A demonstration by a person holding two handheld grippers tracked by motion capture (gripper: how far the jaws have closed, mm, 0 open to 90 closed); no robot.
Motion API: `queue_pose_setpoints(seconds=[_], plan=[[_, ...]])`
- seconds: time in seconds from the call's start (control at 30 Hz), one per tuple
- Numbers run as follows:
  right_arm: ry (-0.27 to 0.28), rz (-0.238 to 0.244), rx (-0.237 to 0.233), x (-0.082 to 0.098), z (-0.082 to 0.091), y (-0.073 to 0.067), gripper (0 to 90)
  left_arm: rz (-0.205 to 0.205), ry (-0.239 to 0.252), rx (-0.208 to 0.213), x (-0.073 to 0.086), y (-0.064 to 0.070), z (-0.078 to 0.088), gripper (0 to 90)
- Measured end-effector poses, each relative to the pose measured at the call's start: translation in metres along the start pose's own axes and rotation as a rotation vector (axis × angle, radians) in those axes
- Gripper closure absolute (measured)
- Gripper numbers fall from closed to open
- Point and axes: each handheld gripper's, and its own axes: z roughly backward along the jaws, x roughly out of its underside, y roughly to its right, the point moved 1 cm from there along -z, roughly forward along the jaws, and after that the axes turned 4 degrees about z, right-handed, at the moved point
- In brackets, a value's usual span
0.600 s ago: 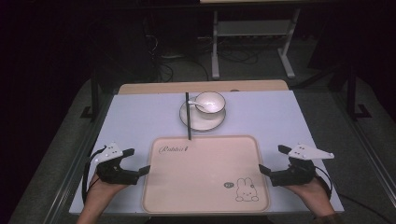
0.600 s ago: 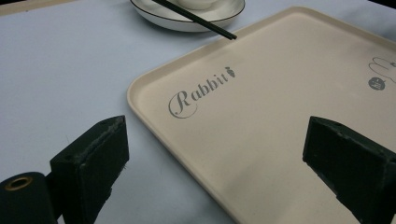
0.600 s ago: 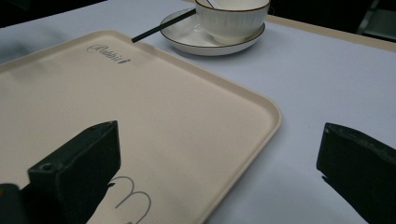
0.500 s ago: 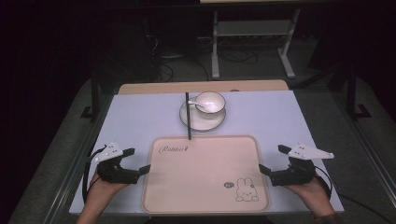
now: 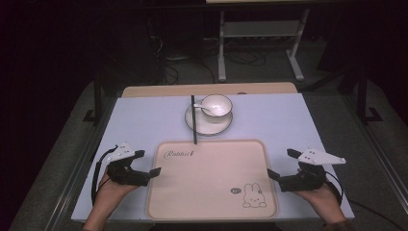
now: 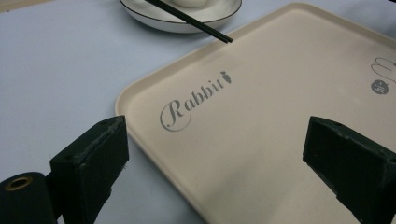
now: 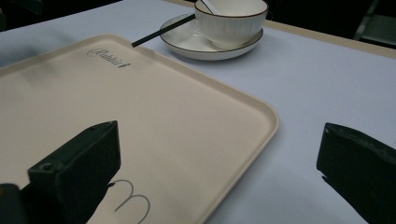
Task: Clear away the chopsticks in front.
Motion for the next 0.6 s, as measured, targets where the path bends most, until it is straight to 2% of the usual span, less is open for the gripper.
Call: queue_pose_setpoints(seconds=[0.27, 0.43, 0.6], plan=[[0.005, -0.005, 0.002, -0.001, -0.001, 0.001, 0.0, -0.007, -0.014, 0.006, -0.01, -0.004, -0.012, 6.2], [0.003, -0.005, 0.005, 0.0, -0.002, 0.001, 0.0, -0.007, -0.005, 0.006, -0.021, -0.006, -0.02, 6.3], [0.006, -0.003, 0.003, -0.001, -0.002, 0.001, 0.0, -0.01, -0.013, 0.006, -0.029, -0.008, -0.032, 6.2]])
